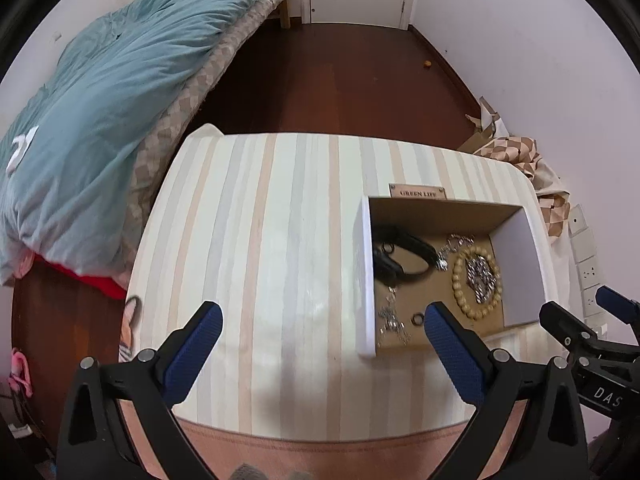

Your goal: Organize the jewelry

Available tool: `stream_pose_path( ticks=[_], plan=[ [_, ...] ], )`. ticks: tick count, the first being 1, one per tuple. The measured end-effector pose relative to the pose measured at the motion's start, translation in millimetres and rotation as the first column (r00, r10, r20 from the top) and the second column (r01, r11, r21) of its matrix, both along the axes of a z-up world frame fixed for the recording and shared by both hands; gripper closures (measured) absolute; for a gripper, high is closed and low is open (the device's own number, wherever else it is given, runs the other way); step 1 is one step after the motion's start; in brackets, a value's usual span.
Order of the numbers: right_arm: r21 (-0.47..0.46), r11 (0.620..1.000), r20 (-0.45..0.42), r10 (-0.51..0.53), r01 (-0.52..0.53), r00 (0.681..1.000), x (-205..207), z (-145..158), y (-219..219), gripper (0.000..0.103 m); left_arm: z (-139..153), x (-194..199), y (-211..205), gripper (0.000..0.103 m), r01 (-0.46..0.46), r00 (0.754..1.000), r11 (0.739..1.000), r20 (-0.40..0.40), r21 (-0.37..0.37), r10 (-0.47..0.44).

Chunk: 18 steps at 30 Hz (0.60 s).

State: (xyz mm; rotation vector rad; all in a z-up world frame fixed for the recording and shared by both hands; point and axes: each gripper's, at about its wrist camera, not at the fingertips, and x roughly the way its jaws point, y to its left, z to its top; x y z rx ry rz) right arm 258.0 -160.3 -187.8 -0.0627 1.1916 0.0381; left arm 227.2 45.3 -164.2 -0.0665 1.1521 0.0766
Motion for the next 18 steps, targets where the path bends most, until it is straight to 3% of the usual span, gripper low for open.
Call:
stream_pose_path(
  ticks=[10,18],
  plan=[
    [0.018,0.999,0.068,-0.038,0.037,0.997,-50,42,-12,0.002,39,-48,-14,0.0,0.004,0.997,1.0,0.075,0.025,-0.006],
    [0.026,0.999,0.189,-0.029,0.025,0.982,-108,112,-15,0.002,97,-102,-22,0.0,-0.016,0.985,0.999,0.175,0.029,0.011]
  ],
)
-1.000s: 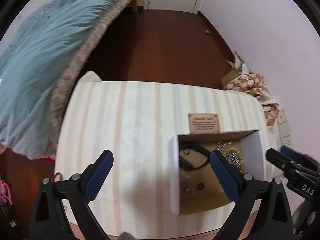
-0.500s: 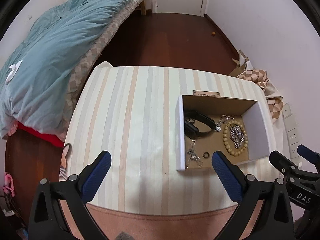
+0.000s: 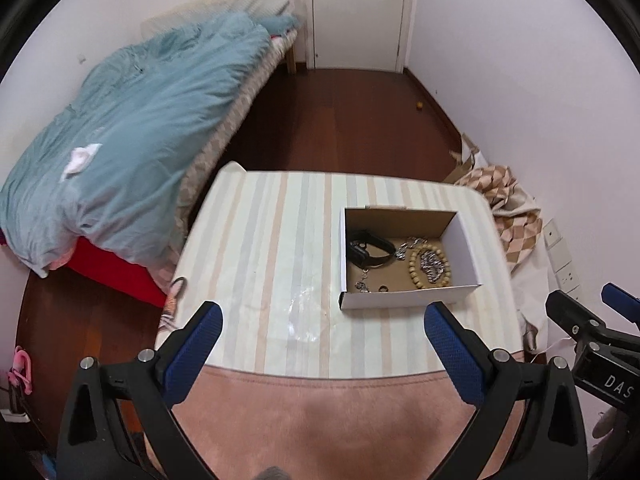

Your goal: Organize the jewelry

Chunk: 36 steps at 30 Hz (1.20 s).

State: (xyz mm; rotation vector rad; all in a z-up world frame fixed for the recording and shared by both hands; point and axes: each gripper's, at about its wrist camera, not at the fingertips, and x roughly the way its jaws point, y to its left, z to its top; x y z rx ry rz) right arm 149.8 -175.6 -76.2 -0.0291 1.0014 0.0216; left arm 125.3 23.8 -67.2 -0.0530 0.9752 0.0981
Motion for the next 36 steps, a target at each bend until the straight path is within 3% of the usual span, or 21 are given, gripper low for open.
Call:
stream_pose_path(
  ticks=[13,19,26,36],
  plan=[
    [-0.004,1.0,0.215,-0.007,0.008,0.977,-99,125,-10,0.002,105,-87,-13,0.0,0.029,0.988,0.999,0.153,0.014,-0.031],
    [-0.02,1.0,0.284,-0.012,0.019,0.959,-133,165,-11,0.002,134,-113,-14,0.0,0.013,0.98,1.0,0.199,0.014,-0.015],
    [-0.011,1.0,0.297,-0.01,0.014,0.955,-152,182,-12,0.001,146,-127,-13,0.0,-0.005,0.978,1.0,0.208,0.015,0.001],
    [-0.017,1.0,0.243,-0.013,0.018,0.97,-128,160,-14,0.0,129,-108,-17,0.0,-0.008,0.989,1.0,0.151,0.022,0.005]
  ],
)
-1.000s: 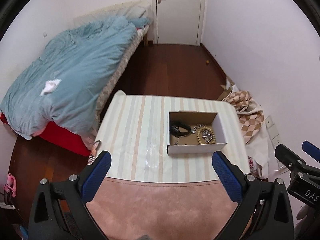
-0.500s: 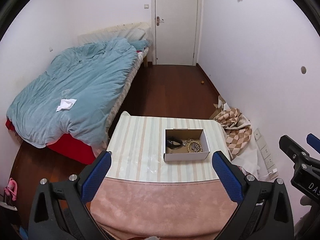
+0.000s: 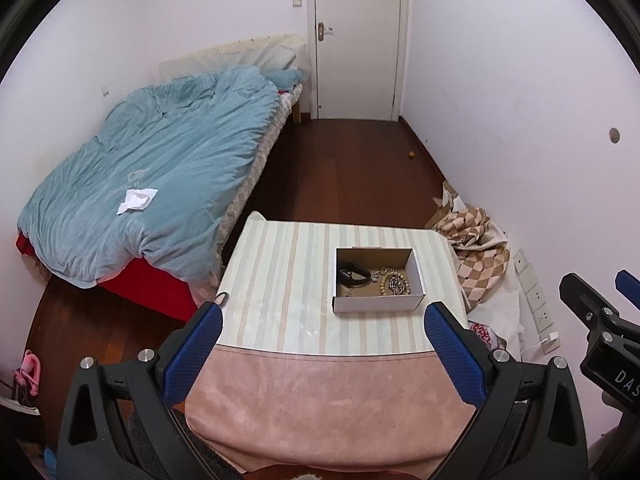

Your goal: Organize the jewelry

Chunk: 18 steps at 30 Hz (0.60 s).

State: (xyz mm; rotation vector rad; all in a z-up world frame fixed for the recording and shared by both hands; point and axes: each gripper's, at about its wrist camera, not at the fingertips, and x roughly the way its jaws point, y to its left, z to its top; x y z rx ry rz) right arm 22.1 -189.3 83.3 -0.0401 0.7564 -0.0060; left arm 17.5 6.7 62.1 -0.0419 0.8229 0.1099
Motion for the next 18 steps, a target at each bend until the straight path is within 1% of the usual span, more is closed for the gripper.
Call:
stream_pose_path(
  ticks=[7,11,14,18],
  plan=[
    [-0.002,1.0,-0.054,-0.012,0.012,0.998,36,-24,1,0.0,-17,31,2,0.0,-0.026,0.999,1.0,-0.047,-0.007,0.025],
    [-0.018,1.0,-0.083,-0.025,0.023,0.996,57,-38,1,0.0,-29,52,2,0.0,-0.018,0.996,1.0,-0.088,-0.013,0.017],
    [-0.021,1.0,-0.119,-0.025,0.022,0.993,75,-50,1,0.0,-38,63,2,0.0,-0.021,0.994,1.0,-0.104,0.001,0.021],
    [-0.018,1.0,-0.156,-0.028,0.025,0.987,93,-63,0,0.0,-53,80,4,0.0,-0.026,0.989,1.0,-0.146,0.01,0.027]
  ],
)
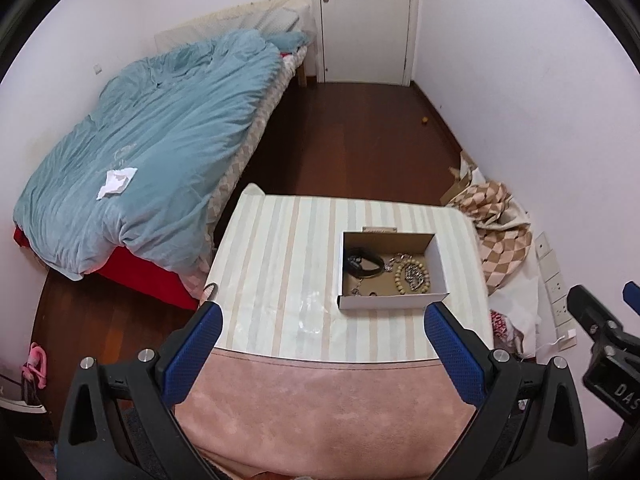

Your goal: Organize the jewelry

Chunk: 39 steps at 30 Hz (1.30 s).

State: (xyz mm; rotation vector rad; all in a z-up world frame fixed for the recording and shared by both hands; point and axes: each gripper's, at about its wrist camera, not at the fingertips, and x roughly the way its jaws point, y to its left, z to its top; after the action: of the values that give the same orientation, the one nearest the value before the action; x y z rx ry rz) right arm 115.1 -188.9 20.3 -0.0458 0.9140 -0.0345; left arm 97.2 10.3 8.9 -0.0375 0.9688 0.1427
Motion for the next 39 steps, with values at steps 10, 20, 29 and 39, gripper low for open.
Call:
stream_pose_path(
  ticks=[10,20,29,39],
  plan=[
    [-0.003,1.0,-0.056,0.012,-0.013,0.998,20,-18,7,0.0,-12,17,1,0.0,0.001,0.999,1.0,-0.034,0.007,0.0],
    [-0.016,1.0,-0.062,0.026,-0.027,0.998,22,-19,13,0.0,-17,19,5,0.0,0.002,0.999,1.0,-0.039,-0.006,-0.003],
    [-0.021,0.999,-0.07,0.03,-0.031,0.997,22,-21,12,0.0,-21,17,6,0.0,0.005,0.999,1.0,-0.049,-0.009,-0.006],
    [-0.023,0.999,-0.073,0.032,-0.034,0.997,21,-21,11,0.0,-20,14,1,0.0,0.018,0.999,1.0,-0.047,-0.008,-0.018]
  ],
)
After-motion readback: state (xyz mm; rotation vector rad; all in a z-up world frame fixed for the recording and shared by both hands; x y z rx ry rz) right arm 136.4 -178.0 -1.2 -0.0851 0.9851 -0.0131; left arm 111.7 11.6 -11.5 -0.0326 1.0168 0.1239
